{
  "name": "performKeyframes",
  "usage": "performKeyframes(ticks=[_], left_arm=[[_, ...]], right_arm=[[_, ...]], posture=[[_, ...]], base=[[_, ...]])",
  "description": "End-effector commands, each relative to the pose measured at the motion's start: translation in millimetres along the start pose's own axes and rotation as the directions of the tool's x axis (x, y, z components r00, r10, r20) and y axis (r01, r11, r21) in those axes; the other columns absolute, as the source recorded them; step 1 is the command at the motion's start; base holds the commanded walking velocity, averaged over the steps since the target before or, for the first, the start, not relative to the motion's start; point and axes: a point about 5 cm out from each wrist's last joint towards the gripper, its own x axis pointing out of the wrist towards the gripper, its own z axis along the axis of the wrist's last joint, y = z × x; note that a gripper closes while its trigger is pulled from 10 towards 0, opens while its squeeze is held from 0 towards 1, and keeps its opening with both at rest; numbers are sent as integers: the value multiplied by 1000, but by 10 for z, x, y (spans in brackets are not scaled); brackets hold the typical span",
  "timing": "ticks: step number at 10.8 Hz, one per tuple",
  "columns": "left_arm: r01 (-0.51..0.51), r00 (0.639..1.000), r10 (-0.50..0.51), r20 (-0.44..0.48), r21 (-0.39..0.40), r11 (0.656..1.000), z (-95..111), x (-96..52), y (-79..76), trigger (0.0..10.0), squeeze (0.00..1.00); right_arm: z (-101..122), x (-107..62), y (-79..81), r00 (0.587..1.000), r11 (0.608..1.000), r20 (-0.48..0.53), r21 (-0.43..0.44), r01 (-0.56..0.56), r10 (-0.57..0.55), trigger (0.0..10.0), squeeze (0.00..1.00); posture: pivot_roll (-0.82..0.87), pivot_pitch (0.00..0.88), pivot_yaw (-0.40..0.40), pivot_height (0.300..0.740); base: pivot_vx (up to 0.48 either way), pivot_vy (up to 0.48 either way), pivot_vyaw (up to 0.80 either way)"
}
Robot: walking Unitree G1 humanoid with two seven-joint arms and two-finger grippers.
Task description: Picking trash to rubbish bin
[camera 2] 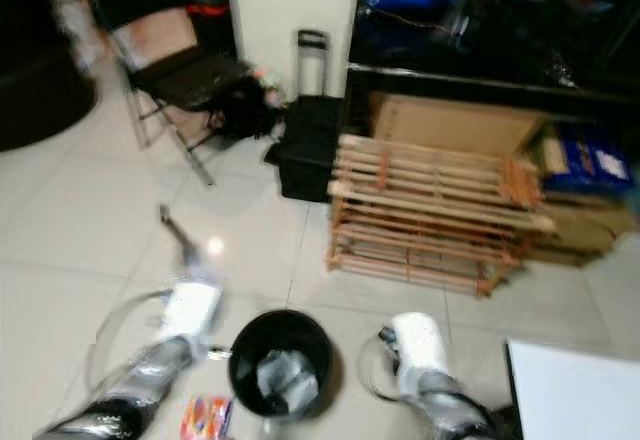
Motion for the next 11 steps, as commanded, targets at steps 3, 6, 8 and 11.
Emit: performKeyframes(ticks=[3, 6, 8, 11], left_arm=[[26, 1000, -26, -8, 3, 1000, -10, 8, -108, 10000, 0], [53, 997, -52, -52, 21, 998, -45, 18, -229, 10000, 0], [120, 991, -118, -60, 42, 992, -7, 38, -427, 10000, 0], [268, 963, -266, -37, 109, 957, 191, 65, -887, 10000, 0]], right_arm=[[-88, -33, -77, 999, 1000, -27, 12, 18, -18, 10000, 0], [-105, -41, -91, 999, 1000, -28, 8, 18, -18, 10000, 0], [-135, -57, -127, 999, 1000, -29, 9, 25, -25, 10000, 0], [-274, -121, -206, 998, 999, -47, 5, 34, -34, 10000, 0]], posture=[[83, 23, -27, 740], [55, 29, -33, 740], [28, 53, -44, 740], [-22, 104, -70, 740]], base=[[0, 0, 0], [0, 0, 0], [0, 0, 0], [0, 0, 0]])
